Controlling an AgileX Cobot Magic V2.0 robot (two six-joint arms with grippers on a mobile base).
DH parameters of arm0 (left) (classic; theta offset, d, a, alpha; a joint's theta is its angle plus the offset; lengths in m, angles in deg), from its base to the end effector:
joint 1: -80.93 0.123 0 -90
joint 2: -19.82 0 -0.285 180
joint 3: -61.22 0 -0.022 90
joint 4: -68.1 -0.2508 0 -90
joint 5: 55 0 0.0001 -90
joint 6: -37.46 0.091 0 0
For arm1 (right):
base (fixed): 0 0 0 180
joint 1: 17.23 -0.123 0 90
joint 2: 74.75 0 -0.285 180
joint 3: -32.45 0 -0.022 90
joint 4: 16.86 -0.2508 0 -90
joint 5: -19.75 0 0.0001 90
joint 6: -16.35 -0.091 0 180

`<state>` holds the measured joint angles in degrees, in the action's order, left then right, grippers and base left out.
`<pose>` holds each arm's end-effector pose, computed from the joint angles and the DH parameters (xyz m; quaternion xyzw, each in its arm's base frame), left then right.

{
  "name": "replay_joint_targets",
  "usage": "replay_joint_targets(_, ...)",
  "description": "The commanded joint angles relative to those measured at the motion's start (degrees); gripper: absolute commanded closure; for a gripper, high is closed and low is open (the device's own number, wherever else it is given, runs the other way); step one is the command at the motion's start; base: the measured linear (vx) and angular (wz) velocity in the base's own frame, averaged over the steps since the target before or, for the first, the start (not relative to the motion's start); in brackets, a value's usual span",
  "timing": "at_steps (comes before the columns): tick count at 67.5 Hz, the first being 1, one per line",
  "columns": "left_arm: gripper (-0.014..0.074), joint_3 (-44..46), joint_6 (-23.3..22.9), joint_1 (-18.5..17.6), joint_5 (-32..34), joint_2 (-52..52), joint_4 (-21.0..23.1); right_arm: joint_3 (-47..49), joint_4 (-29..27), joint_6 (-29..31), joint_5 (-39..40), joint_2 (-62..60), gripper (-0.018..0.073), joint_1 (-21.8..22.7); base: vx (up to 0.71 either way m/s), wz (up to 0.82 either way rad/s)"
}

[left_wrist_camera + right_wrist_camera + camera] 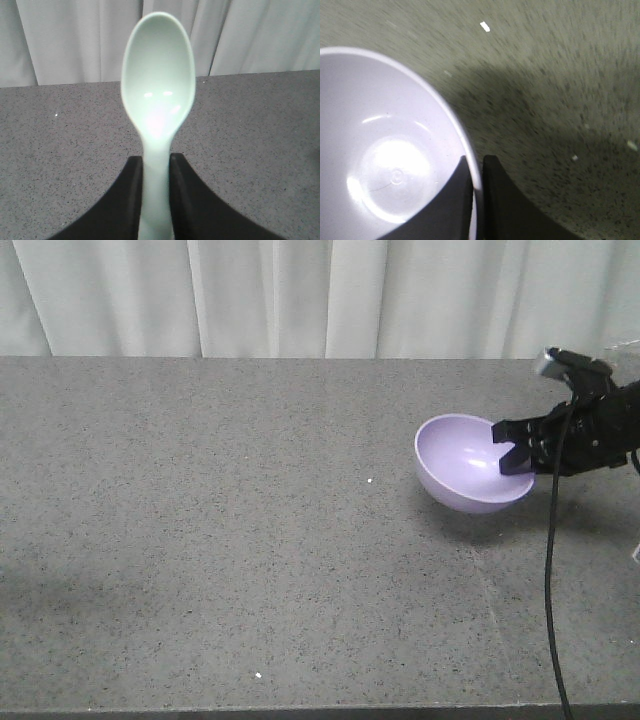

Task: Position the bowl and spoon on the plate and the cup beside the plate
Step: 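Lift the lavender bowl up off the counter with the right gripper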

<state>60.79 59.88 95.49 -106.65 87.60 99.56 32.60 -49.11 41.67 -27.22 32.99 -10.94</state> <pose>0.1951 0.0122 0.4647 0.0181 0.8337 -0.1015 0.5425 0.3763 -0.0057 0.2672 -0.0167 0.9474 0.1731 0.2688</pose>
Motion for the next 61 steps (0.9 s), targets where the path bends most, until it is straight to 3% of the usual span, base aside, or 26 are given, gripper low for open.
replay_joint_targets(1,0.0603,1.3,0.0,-0.1,4.1,-0.9,2.3,1.8,-5.3,2.8,0.6,-8.4,0.0565,0.3,0.0,0.0)
replay_joint_targets(27,0.0604,1.3,0.0,-0.1,4.1,-0.9,2.2,1.8,-10.0,4.8,-5.3,-30.2,0.0565,0.3,0.0,0.0)
replay_joint_targets(61,0.0604,1.3,0.0,-0.1,4.1,-0.9,2.2,1.8,-12.4,4.7,-10.2,-39.1,0.0565,0.3,0.0,0.0)
